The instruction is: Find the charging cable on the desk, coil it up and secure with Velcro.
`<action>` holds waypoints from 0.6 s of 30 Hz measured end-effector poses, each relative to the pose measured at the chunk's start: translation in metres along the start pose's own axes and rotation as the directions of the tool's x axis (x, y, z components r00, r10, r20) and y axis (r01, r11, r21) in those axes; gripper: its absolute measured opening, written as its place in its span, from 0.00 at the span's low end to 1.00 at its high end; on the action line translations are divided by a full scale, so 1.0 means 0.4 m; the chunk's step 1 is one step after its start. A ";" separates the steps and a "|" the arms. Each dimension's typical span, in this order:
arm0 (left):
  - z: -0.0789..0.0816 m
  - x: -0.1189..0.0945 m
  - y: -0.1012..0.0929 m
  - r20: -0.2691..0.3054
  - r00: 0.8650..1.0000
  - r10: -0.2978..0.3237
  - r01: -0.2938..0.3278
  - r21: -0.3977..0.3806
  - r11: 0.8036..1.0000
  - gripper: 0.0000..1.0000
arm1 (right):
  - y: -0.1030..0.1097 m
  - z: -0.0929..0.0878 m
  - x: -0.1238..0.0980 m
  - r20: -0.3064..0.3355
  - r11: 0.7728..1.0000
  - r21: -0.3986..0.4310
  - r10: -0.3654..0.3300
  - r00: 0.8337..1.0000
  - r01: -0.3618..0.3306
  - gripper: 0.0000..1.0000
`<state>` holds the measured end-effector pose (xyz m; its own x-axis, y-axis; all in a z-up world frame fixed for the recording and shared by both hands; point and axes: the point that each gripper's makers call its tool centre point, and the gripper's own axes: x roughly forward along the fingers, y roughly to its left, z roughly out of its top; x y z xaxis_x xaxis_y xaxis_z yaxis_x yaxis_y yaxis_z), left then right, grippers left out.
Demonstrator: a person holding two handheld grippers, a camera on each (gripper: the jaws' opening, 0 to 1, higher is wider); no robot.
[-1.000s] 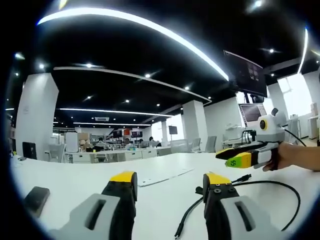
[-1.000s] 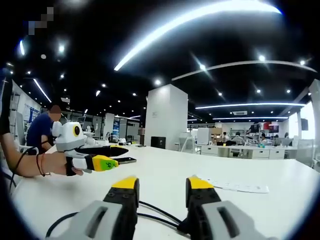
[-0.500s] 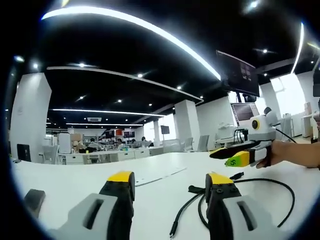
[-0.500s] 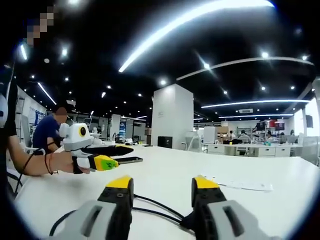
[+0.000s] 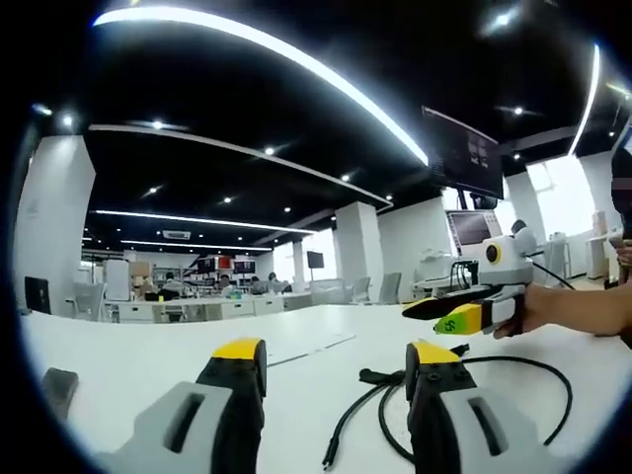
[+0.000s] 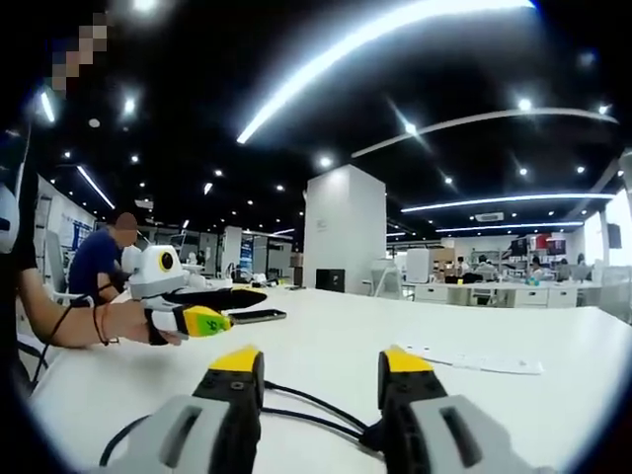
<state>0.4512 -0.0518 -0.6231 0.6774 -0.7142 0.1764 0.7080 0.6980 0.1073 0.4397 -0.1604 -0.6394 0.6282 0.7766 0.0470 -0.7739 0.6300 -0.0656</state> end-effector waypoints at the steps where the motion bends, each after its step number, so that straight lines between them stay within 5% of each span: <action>1: 0.000 0.001 0.001 0.002 1.000 -0.003 0.003 0.001 1.000 0.57 | 0.001 0.000 0.000 0.001 1.000 0.001 0.001 1.000 -0.001 0.47; 18: 0.006 -0.010 0.007 0.020 1.000 -0.021 0.022 -0.027 0.999 0.57 | 0.013 -0.002 0.006 0.004 1.000 0.004 0.022 1.000 -0.022 0.47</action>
<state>0.4501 -0.0468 -0.6212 0.6579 -0.7277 0.1939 0.7278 0.6805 0.0846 0.4372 -0.1554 -0.6404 0.6110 0.7901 0.0500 -0.7876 0.6130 -0.0628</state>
